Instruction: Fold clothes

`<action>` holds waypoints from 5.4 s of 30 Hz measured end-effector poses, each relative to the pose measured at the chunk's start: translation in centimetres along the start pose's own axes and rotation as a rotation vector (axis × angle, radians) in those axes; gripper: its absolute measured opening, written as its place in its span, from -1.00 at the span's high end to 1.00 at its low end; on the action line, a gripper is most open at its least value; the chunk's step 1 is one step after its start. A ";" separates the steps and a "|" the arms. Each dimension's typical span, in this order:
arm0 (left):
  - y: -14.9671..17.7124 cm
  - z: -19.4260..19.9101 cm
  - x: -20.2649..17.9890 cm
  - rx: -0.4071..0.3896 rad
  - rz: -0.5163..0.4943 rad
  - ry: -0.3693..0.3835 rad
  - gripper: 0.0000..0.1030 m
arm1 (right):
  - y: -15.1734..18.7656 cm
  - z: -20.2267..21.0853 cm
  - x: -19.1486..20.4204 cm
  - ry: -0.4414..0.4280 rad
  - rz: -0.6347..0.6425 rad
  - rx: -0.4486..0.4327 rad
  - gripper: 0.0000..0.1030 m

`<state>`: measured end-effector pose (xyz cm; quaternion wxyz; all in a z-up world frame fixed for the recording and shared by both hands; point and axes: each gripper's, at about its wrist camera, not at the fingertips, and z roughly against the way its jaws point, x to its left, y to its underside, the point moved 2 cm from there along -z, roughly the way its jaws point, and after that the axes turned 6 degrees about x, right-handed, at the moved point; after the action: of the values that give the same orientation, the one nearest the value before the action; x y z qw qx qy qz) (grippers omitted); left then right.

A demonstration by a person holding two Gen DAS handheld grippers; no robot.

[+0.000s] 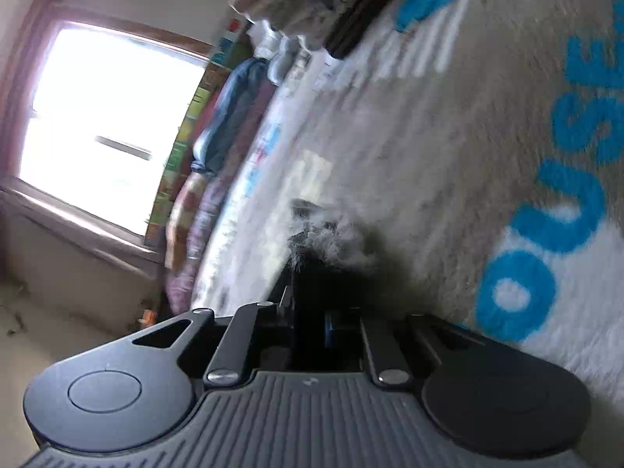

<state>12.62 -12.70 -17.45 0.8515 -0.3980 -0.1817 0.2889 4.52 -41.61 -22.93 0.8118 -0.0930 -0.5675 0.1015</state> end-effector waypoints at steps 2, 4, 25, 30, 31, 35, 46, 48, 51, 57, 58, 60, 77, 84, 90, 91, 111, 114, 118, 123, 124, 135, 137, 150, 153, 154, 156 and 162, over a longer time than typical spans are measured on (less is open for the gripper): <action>-0.4 0.7 -0.2 -0.022 0.010 0.026 0.05 | -0.6 0.9 0.4 -0.034 0.005 -0.012 0.74; -1.0 1.8 1.4 -0.066 0.086 0.006 0.05 | -1.0 1.3 0.1 -0.040 0.007 -0.016 0.74; 0.1 0.9 15.7 -0.107 0.708 0.000 0.04 | -2.5 2.9 -4.0 -0.049 -0.013 -0.008 0.74; 0.4 0.8 14.4 -0.107 0.652 -0.015 0.11 | -2.4 3.2 -3.7 -0.060 -0.011 -0.009 0.73; 0.0 1.5 13.8 -0.127 0.619 -0.034 0.10 | -2.4 3.3 -3.4 -0.062 -0.005 -0.010 0.73; -1.3 2.2 8.8 -0.159 0.414 -0.132 0.11 | -2.6 4.0 -1.0 -0.081 0.062 -0.019 0.73; -1.2 -3.1 -3.2 0.029 -0.066 -0.240 0.16 | -2.6 5.4 5.0 -0.136 0.251 -0.031 0.73; -1.2 -3.3 -2.6 0.037 -0.043 -0.221 0.16 | -2.1 5.5 6.1 -0.147 0.293 -0.014 0.73; -1.1 -3.4 -2.1 0.040 -0.013 -0.196 0.15 | -1.5 5.8 8.2 -0.177 0.371 -0.004 0.73; -1.2 -1.6 2.1 0.009 0.258 0.034 0.03 | 0.8 5.3 13.2 -0.213 0.573 0.030 0.73; -1.0 -1.1 3.3 -0.007 0.327 0.068 0.03 | 1.4 5.1 14.0 -0.214 0.612 0.034 0.73; -0.5 0.2 5.4 -0.045 0.450 0.118 0.03 | 2.7 4.6 15.6 -0.199 0.690 0.050 0.73; 4.5 4.4 17.5 -0.315 1.204 0.694 -0.26 | 18.6 -2.1 21.1 -0.085 1.286 0.192 0.73; 3.9 4.0 18.9 -0.265 1.180 0.661 -0.27 | 24.7 -3.2 20.5 -0.016 1.575 0.188 0.73; 3.8 3.5 20.0 -0.242 1.173 0.649 -0.27 | 29.3 -3.5 19.6 0.043 1.833 0.175 0.73; 3.7 3.6 20.1 -0.235 1.160 0.635 -0.27 | 29.8 -3.4 19.5 0.045 1.860 0.166 0.73; 2.2 3.0 16.5 -0.035 0.638 0.066 0.75 | 32.6 0.8 19.8 -0.017 1.928 0.147 0.28; 1.8 3.5 16.0 -0.027 0.576 0.016 0.66 | 30.9 3.9 18.8 -0.082 1.859 0.199 0.18; 1.2 5.1 15.8 -0.059 0.515 -0.051 0.46 | 25.5 6.6 17.6 -0.103 1.636 0.230 0.18; -0.4 6.9 14.8 -0.190 0.434 -0.087 0.46 | 17.3 5.6 16.4 -0.040 1.379 0.168 0.18; -1.0 6.9 14.3 -0.210 0.407 -0.084 0.46 | 16.4 5.2 16.2 -0.031 1.358 0.164 0.19; 1.4 -0.1 10.4 0.011 0.096 -0.201 0.44 | 17.8 -4.4 13.7 -0.017 1.433 0.408 0.19; 1.6 0.0 10.7 0.006 0.106 -0.190 0.44 | 17.5 -4.3 13.2 -0.050 1.409 0.400 0.19; 1.8 1.5 10.1 0.003 0.087 -0.173 0.41 | 15.6 -2.2 12.6 -0.025 1.391 0.397 0.18; 1.6 3.1 11.4 -0.033 0.190 -0.101 0.33 | 15.5 -1.6 13.6 -0.010 1.413 0.409 0.17; 1.7 3.9 12.2 -0.060 0.250 -0.075 0.19 | 15.3 -1.2 13.7 -0.016 1.405 0.402 0.17; 2.2 5.0 13.8 -0.097 0.383 -0.055 0.06 | 14.0 -0.4 13.5 -0.024 1.303 0.382 0.13; 4.3 6.4 18.0 -0.140 0.779 0.054 -0.40 | 9.3 -0.6 10.8 -0.031 0.828 0.374 0.06</action>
<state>21.48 4.64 -15.48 0.6533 -0.5017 -0.0140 0.5669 8.20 -29.78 -15.84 0.6971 -0.1620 -0.4666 0.5197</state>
